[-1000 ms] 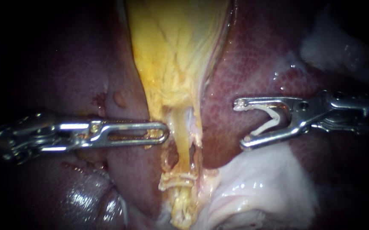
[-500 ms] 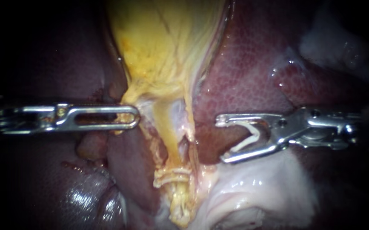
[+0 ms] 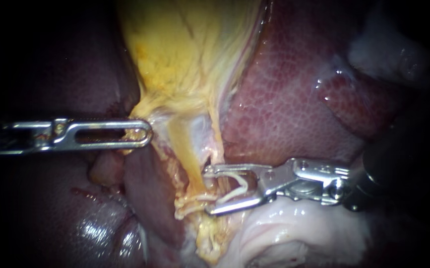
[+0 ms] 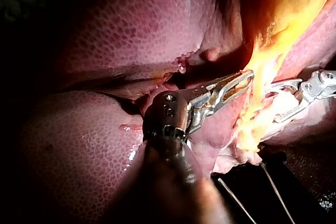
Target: Clipping third clip left tube
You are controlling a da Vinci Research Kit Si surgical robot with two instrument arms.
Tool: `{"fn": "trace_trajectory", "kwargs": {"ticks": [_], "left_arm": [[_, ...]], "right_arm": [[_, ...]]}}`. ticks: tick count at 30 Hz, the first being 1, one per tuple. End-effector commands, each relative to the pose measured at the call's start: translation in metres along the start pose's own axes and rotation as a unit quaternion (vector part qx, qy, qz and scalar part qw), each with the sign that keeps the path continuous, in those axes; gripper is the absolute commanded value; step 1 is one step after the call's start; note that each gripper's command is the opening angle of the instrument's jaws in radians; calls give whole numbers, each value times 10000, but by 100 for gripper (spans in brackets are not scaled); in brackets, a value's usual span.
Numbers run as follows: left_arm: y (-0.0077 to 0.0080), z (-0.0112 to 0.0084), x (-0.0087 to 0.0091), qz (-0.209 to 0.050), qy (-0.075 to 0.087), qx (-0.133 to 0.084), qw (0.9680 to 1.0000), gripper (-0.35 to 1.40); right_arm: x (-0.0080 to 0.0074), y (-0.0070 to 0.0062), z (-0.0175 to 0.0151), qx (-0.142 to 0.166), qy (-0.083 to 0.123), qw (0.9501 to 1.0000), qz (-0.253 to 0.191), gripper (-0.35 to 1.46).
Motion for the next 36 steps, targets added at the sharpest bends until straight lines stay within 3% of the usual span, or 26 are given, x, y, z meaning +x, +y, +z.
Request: {"fn": "trace_trajectory", "kwargs": {"ticks": [1, 6, 11, 15, 19, 25, 30, 36], "left_arm": [[-1, 0, 0, -2, -3, -5, 10000, -35], [-2, 0, 1, -3, -6, -8, 10000, -35], [-2, 0, 1, -3, -8, -10, 10000, -35], [0, 1, 1, -1, -6, -8, 10000, -35], [5, 3, 0, 3, -7, -7, 10000, -35], [12, 5, 0, 12, -10, -9, 10000, -35], [12, 9, 3, 18, -23, -20, 10000, -35], [12, 11, 4, 19, -29, -25, 10000, -35]], "right_arm": [[-1, 2, 1, -3, 0, 10000, -1, 60], [-2, 9, 7, -22, 7, 10000, 57, 60], [3, 7, 18, 134, -7, 9996, 265, 60], [11, -3, 28, 404, 99, 9979, 493, 59], [20, -16, 40, 782, 391, 9938, 691, 59], [28, -27, 53, 1156, 471, 9886, 839, 55], [36, -23, 56, 1256, 470, 9874, 844, 52], [57, -9, 45, 1091, 583, 9879, 939, 50]]}}
